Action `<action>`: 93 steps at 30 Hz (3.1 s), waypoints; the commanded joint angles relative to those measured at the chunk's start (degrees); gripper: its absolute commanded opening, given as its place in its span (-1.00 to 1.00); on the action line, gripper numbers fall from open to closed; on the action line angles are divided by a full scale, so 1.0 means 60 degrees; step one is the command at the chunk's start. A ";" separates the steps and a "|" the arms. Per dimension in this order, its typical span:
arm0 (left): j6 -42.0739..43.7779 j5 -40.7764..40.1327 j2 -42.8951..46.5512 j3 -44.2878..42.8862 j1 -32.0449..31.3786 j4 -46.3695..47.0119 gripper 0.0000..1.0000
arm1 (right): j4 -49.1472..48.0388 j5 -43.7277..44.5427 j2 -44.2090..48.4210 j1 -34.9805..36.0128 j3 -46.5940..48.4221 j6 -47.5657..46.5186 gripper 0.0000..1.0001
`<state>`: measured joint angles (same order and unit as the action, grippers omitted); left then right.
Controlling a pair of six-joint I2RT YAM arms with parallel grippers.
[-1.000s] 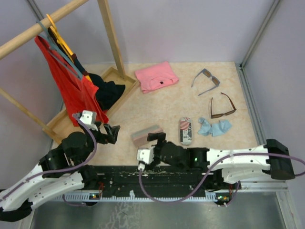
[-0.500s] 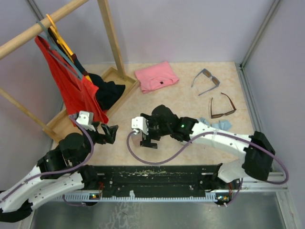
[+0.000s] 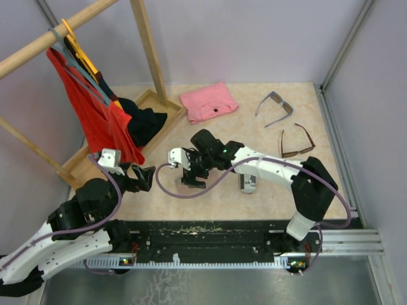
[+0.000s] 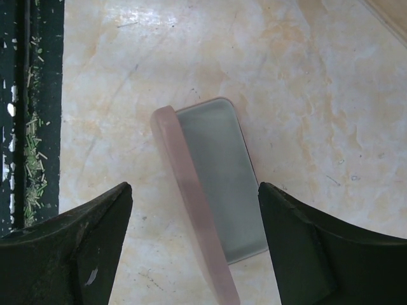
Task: Organize the sunglasses
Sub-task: Place the sunglasses case at the center of the board, then adjust the sunglasses case at the center of the board.
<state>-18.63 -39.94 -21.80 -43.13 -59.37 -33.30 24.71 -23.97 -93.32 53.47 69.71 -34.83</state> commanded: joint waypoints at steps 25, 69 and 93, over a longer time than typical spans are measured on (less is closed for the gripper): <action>0.0017 -0.0081 0.0033 0.0027 0.0001 -0.0002 0.98 | 0.1218 -0.0056 -0.1593 -0.0196 0.1268 -0.0361 -0.57; 0.0024 0.0168 0.0046 0.0079 -0.0012 0.0078 0.98 | -0.0093 0.7673 -0.2515 -0.0785 0.2531 1.2821 -0.77; 0.0134 0.0156 -0.0303 0.0074 -0.0003 0.0174 0.98 | -0.1653 0.7337 0.0014 -0.1320 0.0975 1.0242 0.02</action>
<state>-18.59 -39.42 -22.63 -43.13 -59.37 -33.45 20.03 17.63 -100.40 47.88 76.51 31.83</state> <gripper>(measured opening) 0.988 0.514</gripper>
